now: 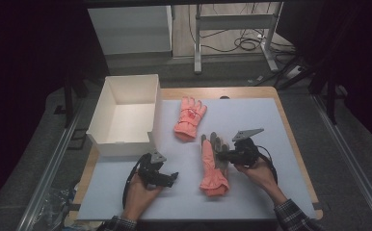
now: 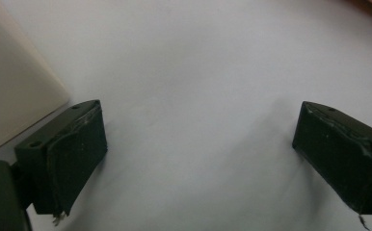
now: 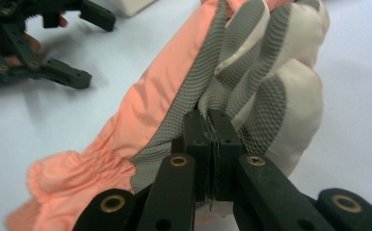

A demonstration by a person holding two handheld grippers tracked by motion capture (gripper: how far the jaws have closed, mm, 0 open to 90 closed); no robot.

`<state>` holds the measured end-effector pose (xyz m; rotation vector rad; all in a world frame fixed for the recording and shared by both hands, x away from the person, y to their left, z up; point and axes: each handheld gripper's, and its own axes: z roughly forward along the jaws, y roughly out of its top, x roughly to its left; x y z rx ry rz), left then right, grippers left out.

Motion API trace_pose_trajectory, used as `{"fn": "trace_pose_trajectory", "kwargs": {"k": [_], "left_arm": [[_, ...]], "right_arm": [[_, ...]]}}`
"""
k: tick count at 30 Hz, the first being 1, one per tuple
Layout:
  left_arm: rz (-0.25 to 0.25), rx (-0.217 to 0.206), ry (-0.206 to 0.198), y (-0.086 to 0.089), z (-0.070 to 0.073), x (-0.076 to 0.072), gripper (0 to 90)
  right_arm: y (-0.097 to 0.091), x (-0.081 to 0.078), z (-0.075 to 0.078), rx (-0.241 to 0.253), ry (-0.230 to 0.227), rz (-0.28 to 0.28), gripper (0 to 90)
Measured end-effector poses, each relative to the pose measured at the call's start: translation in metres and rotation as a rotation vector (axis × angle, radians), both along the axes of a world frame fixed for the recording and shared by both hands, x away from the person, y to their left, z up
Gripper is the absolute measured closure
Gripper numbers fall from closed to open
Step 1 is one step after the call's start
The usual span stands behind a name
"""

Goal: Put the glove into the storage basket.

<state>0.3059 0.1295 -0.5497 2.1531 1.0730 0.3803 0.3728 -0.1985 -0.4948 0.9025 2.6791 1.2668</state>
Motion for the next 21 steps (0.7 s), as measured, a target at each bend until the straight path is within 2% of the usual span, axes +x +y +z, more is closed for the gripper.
{"fn": "trace_pose_trajectory", "kwargs": {"k": [5,7,11,15,21], "left_arm": [[-0.001,0.001,0.0,0.0,0.0,0.0,4.7],[-0.001,0.0,0.0,0.0,0.0,0.0,4.7],[0.0,0.0,0.0,0.0,0.0,0.0,4.7],[-0.001,0.001,0.0,0.0,0.0,0.0,4.7],[-0.001,0.0,0.0,0.0,0.0,0.0,4.7]], "right_arm": [[0.0,0.004,-0.007,-0.02,-0.011,0.005,85.9],[0.0,0.005,-0.008,-0.019,-0.018,-0.001,81.8],[-0.003,0.008,-0.002,-0.032,-0.051,-0.027,78.4],[-0.004,0.013,0.006,-0.033,-0.077,-0.054,70.3],[0.006,0.026,0.016,-0.037,-0.11,-0.079,58.8]]}}
